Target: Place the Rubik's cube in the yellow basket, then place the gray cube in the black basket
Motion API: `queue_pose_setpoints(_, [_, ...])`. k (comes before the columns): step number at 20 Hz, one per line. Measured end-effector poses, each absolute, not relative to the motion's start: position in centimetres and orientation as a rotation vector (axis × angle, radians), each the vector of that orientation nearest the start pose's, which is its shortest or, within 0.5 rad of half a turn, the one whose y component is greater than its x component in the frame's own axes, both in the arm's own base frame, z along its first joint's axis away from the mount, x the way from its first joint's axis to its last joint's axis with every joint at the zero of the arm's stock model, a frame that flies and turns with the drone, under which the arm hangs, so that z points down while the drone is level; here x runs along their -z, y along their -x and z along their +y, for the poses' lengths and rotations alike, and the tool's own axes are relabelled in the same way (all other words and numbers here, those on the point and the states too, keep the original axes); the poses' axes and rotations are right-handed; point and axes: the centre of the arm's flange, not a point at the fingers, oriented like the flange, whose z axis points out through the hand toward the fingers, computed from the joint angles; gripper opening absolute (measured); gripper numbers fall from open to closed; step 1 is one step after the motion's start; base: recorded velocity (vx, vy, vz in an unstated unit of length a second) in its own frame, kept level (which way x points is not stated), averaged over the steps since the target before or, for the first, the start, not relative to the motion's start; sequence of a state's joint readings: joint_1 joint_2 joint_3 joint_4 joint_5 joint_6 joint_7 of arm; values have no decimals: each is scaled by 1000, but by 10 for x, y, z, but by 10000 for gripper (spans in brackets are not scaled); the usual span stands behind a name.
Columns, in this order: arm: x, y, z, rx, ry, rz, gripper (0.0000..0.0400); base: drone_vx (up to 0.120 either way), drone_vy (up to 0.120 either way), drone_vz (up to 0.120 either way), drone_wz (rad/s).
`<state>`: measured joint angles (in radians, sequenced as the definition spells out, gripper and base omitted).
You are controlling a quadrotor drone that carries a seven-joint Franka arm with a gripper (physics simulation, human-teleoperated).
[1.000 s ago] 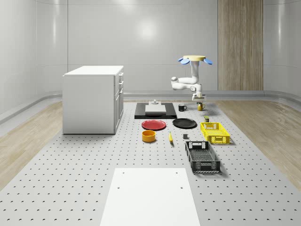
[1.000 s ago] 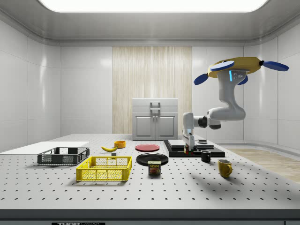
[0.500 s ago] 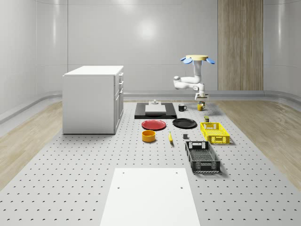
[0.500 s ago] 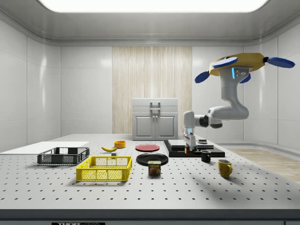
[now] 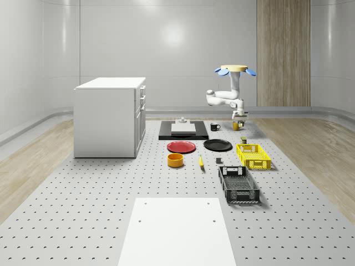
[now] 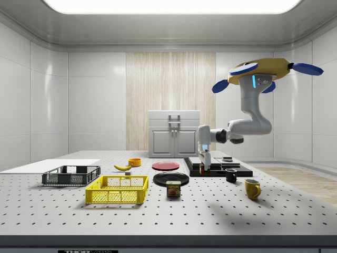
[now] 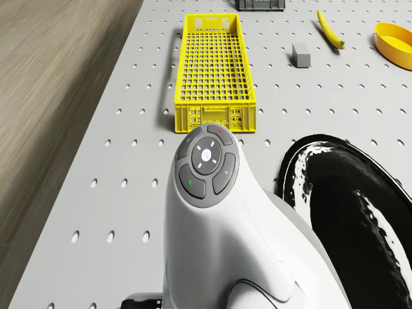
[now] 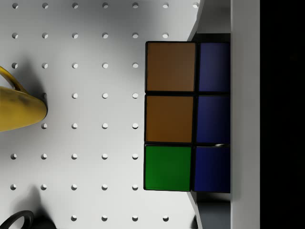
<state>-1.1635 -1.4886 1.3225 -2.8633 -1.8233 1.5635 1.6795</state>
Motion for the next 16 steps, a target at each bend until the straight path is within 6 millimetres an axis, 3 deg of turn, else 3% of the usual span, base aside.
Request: queue_pose_setpoints(16, [-503, -307, 0, -786, -7, -7, 295, 120, 0, 0, 0])
